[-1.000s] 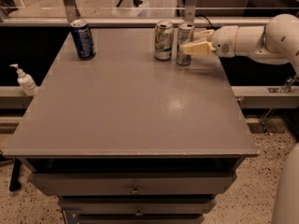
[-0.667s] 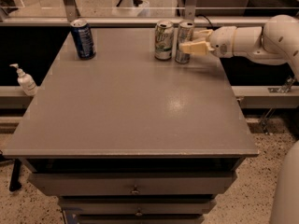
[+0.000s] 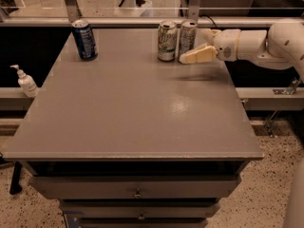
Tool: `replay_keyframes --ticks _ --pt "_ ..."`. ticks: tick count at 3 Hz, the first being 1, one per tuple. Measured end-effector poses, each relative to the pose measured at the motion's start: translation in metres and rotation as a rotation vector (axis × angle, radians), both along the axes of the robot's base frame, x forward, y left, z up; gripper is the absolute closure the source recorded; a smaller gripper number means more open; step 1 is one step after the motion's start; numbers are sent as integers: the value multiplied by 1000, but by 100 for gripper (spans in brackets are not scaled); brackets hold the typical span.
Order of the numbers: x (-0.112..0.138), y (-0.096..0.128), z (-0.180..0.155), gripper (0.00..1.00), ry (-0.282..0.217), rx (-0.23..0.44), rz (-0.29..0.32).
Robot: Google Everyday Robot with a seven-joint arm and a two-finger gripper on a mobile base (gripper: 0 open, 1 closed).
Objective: Move redbull can near 7up can
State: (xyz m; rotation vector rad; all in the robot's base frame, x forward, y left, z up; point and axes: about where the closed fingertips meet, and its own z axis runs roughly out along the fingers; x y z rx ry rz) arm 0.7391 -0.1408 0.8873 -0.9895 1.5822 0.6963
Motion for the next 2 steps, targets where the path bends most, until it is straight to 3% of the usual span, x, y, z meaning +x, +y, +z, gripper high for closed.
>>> replay_keyframes --ticks 1,2 --pt "-14 -11 6 0 -3 0 -18" --pt "-43 -45 22 0 -27 -28 -73"
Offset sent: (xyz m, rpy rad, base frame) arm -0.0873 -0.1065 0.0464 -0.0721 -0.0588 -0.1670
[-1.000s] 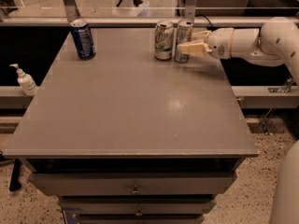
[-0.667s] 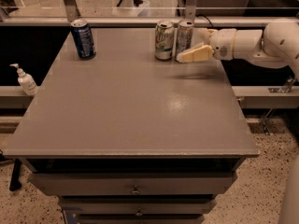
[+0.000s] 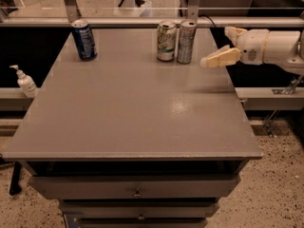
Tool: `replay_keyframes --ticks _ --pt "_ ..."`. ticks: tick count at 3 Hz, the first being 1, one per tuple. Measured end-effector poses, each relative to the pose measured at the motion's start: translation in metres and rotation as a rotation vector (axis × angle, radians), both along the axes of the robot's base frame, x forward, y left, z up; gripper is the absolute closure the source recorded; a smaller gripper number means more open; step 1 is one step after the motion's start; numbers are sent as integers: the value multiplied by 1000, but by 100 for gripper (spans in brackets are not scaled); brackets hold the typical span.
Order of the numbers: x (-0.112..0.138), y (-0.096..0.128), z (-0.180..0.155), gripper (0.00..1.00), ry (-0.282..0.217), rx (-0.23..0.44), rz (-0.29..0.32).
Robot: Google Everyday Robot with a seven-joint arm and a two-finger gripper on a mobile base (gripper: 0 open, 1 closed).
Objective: Move redbull can near 7up can
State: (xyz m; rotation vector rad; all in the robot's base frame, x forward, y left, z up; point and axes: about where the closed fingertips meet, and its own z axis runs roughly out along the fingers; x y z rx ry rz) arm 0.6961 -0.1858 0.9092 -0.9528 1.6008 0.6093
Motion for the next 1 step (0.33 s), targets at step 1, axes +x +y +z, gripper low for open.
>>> replay_keyframes --ticks 1 --pt "-38 -47 33 0 -65 -37 -59"
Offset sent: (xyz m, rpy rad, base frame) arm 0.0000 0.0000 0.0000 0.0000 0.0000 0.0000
